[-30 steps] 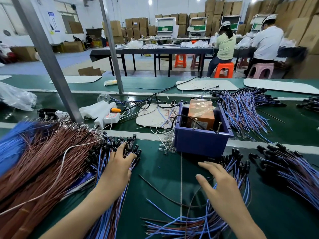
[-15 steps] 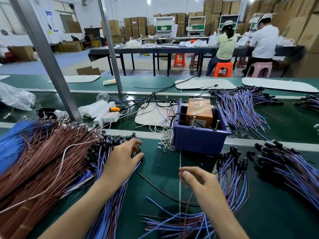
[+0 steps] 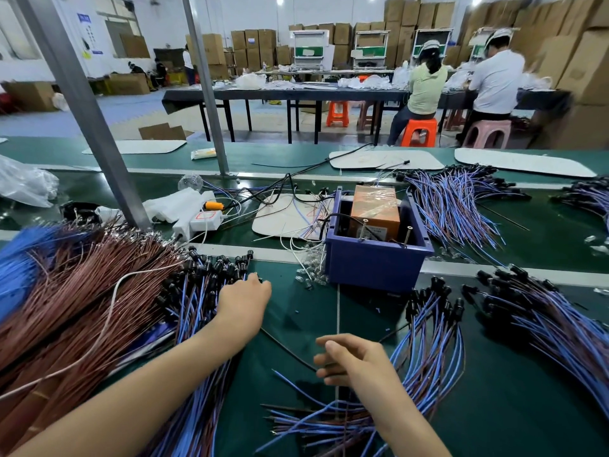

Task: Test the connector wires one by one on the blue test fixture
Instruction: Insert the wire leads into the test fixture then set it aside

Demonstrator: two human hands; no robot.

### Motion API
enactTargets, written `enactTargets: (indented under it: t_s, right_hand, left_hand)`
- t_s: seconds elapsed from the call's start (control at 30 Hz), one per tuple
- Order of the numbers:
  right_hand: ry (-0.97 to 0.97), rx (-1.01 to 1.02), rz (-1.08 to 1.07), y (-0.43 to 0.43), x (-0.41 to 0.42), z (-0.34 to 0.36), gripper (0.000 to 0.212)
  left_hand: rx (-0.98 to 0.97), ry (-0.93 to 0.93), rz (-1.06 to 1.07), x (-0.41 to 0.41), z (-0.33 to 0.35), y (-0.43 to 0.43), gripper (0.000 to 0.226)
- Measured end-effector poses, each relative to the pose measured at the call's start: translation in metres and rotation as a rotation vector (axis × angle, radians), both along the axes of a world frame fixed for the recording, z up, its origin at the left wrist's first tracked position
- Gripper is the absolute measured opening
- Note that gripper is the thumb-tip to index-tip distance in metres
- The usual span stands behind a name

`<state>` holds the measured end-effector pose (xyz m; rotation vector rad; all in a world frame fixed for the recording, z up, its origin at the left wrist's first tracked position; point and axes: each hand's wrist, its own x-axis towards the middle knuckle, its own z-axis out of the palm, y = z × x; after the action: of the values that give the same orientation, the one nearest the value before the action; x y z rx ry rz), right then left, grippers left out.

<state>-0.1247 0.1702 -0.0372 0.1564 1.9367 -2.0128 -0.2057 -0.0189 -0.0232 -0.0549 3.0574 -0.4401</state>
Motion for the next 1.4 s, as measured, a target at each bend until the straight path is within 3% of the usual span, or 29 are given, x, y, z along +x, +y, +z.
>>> enactTargets:
  t_s: [0.23,0.4,0.5,0.7,0.83,0.97,1.03,1.13,1.2,1.3,1.33,1.4]
  right_hand:
    - [-0.042,-0.064,-0.004,0.003,-0.003,-0.002,0.021]
    - [-0.057,-0.087,-0.018,0.005,-0.009,-0.003,0.022]
    - [-0.067,-0.125,-0.031,0.006,-0.013,-0.002,0.021]
    - [-0.125,-0.234,-0.073,0.004,-0.016,-0.003,0.024]
    - [-0.189,-0.318,-0.091,0.005,-0.016,-0.004,0.026]
    - [-0.253,-0.458,-0.123,0.006,-0.016,-0.005,0.028]
    - [-0.295,-0.522,-0.135,0.007,-0.015,-0.006,0.028]
    - [-0.436,-0.733,-0.066,0.007,-0.011,0.002,0.032]
    - [-0.493,-0.887,0.072,0.003,-0.01,0.019,0.046]
    - [-0.34,-0.839,0.356,-0.011,-0.012,0.052,0.067]
    - [-0.289,-0.818,0.387,-0.015,-0.015,0.065,0.071]
    - [-0.222,-0.834,0.331,-0.018,-0.022,0.091,0.071]
  left_hand:
    - [0.086,-0.043,-0.014,0.001,0.01,-0.016,0.022]
    - [0.24,0.031,-0.057,0.012,0.012,-0.029,0.038]
    - [0.294,0.049,-0.062,0.014,0.014,-0.036,0.035]
    - [0.247,-0.092,-0.015,0.012,0.026,-0.037,0.046]
    - [0.213,-0.089,0.011,0.013,0.027,-0.031,0.039]
    - [0.028,-0.102,-0.017,0.013,0.036,-0.025,0.035]
    - [0.056,-0.086,-0.012,0.014,0.04,-0.023,0.033]
    - [0.283,0.051,-0.056,0.015,0.054,-0.018,0.029]
    - [0.498,0.297,-0.165,0.015,0.078,-0.011,0.024]
    - [0.769,0.734,-0.412,0.025,0.131,0.01,0.027]
    - [0.881,0.81,-0.496,0.032,0.147,0.019,0.027]
    - [1.167,0.76,-0.659,0.048,0.166,0.035,0.029]
